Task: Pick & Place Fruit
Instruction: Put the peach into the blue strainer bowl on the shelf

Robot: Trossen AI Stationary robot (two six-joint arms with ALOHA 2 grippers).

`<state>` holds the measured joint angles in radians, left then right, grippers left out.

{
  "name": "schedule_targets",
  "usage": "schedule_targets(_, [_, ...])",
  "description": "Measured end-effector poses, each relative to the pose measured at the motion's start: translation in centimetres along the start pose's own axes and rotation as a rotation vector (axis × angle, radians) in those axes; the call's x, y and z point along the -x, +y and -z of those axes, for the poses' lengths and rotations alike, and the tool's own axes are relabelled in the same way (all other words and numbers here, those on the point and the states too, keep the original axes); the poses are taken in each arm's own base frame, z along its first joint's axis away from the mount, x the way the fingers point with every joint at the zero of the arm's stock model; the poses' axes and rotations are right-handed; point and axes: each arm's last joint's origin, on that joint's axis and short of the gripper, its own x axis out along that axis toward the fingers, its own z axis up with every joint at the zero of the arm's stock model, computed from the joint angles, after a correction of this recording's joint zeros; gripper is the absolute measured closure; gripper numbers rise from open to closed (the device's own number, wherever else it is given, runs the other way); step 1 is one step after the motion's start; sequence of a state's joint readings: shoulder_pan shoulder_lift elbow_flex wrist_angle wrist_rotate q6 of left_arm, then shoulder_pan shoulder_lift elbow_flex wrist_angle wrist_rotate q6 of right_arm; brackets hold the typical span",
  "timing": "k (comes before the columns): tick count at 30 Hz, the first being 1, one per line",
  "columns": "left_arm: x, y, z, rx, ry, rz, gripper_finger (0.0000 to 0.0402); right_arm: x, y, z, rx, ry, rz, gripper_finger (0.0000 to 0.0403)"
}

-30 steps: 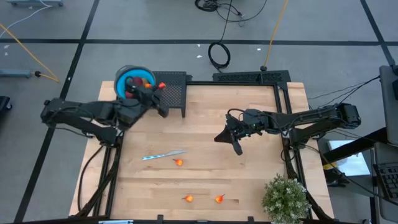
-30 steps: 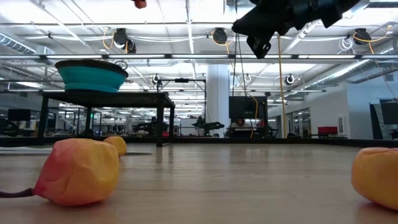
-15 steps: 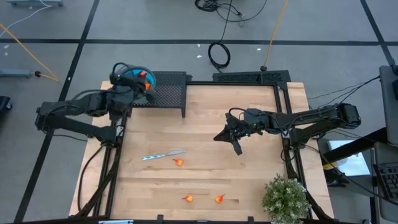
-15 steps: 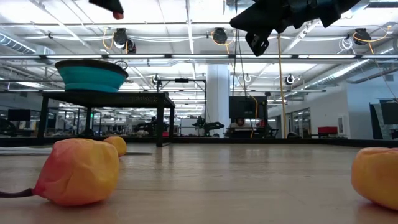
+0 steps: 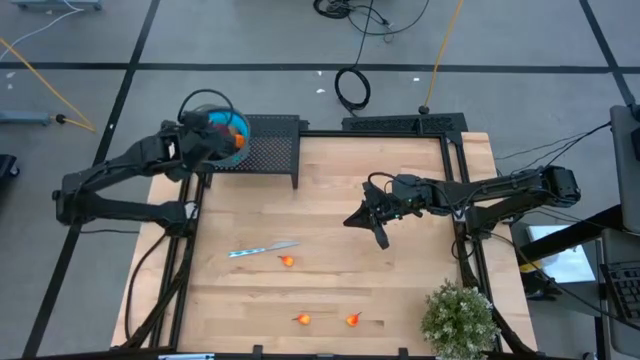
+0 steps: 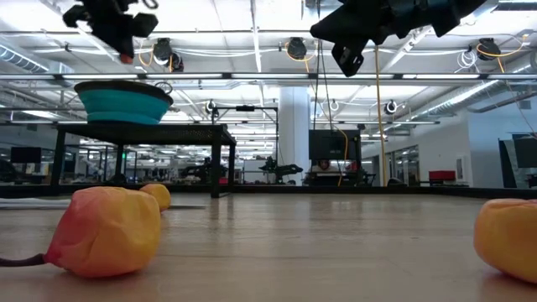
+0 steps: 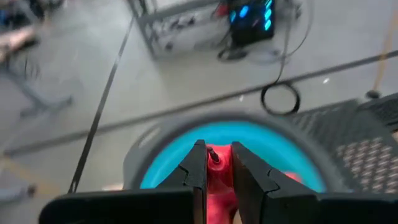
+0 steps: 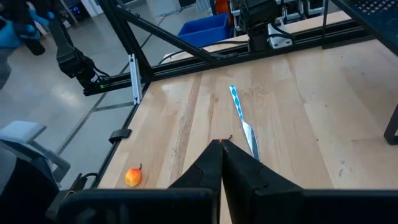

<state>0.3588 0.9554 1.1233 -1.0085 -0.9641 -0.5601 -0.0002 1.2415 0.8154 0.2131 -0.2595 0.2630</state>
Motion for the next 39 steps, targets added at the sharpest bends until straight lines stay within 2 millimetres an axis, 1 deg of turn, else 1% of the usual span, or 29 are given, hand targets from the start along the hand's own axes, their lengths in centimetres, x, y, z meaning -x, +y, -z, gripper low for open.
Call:
schedule_targets(7, [-1.1,2.1,1.4,0.086,0.211,-0.096,0.0359,0.0,0.0,0.0,-0.013,0.000,0.000,0.0402])
schedule_targets(12, [-1.5,2.8,1.8,0.106,0.302,-0.116,0.0343,0.0,0.0,0.0,-0.013,0.000,0.001,0.0402])
schedule_targets(20, [-1.9,3.3,1.8,0.125,0.326,-0.136,0.0317,0.0,0.0,0.0,-0.013,0.000,0.000,0.0402])
schedule_targets(24, [-2.1,3.4,1.8,0.134,0.344,-0.134,0.0316,0.0,0.0,0.0,-0.013,0.000,0.000,0.0402])
schedule_targets(30, [-3.1,3.1,2.5,0.112,0.348,-0.144,0.0316,0.0,0.0,0.0,-0.006,0.000,0.001,0.0402])
schedule_targets(33, [-3.4,3.1,2.5,0.128,0.335,-0.145,0.0316,0.0,0.0,0.0,-0.006,0.000,0.001,0.0402])
schedule_targets(39, [-3.7,3.3,2.3,0.104,0.330,-0.153,0.0316,0.0,0.0,0.0,-0.006,0.000,0.000,0.0402])
